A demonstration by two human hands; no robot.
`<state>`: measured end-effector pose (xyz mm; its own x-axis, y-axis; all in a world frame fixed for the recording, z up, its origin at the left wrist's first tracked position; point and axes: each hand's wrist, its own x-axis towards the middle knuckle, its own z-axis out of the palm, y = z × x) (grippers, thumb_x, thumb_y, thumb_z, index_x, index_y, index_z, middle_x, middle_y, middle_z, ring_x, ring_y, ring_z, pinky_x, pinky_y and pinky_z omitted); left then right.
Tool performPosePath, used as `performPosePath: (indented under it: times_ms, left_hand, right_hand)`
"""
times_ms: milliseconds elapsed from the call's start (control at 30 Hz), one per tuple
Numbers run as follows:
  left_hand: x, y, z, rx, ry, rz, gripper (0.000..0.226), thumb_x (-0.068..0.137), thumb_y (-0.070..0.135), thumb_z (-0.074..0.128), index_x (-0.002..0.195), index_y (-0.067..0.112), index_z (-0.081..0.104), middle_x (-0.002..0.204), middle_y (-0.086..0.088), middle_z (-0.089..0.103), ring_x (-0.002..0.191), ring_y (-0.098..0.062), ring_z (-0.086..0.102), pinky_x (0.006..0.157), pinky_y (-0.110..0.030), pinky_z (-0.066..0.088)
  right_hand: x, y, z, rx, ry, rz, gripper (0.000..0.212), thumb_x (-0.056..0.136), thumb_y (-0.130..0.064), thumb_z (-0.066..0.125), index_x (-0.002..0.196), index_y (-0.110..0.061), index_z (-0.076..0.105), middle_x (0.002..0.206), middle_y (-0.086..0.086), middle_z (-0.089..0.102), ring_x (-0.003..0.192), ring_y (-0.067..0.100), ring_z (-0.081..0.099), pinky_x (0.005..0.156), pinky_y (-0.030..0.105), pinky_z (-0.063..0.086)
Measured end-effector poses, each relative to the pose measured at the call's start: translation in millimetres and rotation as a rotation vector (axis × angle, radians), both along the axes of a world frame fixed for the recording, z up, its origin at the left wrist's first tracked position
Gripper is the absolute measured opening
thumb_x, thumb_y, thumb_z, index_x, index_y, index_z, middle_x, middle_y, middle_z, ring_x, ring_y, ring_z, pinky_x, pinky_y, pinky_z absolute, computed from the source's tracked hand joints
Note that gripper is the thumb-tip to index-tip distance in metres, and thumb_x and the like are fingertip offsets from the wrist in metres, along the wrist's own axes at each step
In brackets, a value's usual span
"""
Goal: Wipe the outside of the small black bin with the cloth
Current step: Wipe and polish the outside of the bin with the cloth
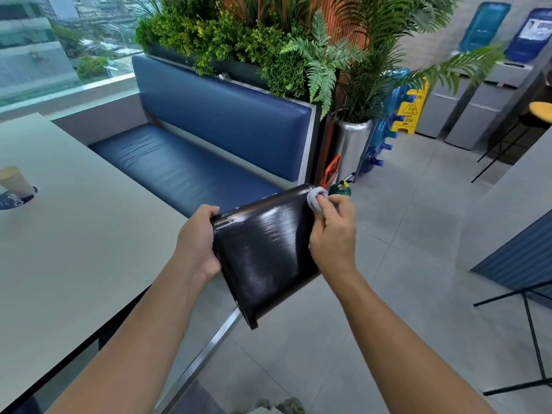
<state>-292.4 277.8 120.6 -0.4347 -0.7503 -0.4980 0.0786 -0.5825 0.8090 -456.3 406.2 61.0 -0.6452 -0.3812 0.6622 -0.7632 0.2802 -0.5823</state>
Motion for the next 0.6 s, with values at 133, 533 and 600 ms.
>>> performPosePath:
  times_ms: [133, 533, 600]
  left_hand:
    - [-13.9, 10.3, -4.9, 0.023, -0.035, -0.008, 0.02, 0.096, 0.02, 0.058, 0.077, 0.017, 0.056, 0.061, -0.005, 0.061, 0.049, -0.021, 0.061, 0.06, -0.03, 0.051]
    - [-2.3, -6.8, -15.0, -0.006, 0.004, -0.015, 0.017, 0.099, 0.022, 0.059, 0.083, 0.02, 0.057, 0.061, -0.001, 0.064, 0.053, -0.019, 0.064, 0.06, -0.029, 0.054]
    - [-5.4, -5.8, -15.9, -0.009, -0.01, -0.02, 0.015, 0.098, 0.021, 0.06, 0.084, 0.018, 0.058, 0.065, -0.003, 0.063, 0.056, -0.022, 0.064, 0.063, -0.031, 0.054]
  right_hand:
    - [65.3, -20.7, -10.4, -0.012, 0.055, 0.225, 0.034, 0.093, 0.004, 0.054, 0.123, -0.003, 0.068, 0.111, 0.009, 0.054, 0.099, 0.034, 0.057, 0.091, 0.043, 0.05]
    - [-14.5, 4.2, -6.8, 0.074, 0.058, 0.042, 0.029, 0.095, 0.009, 0.061, 0.122, 0.006, 0.069, 0.104, 0.013, 0.054, 0.096, 0.031, 0.054, 0.09, 0.04, 0.05]
    - [-5.4, 1.0, -8.5, 0.056, 0.057, 0.053, 0.029, 0.096, 0.007, 0.058, 0.122, 0.005, 0.069, 0.103, 0.012, 0.053, 0.096, 0.029, 0.053, 0.088, 0.043, 0.051]
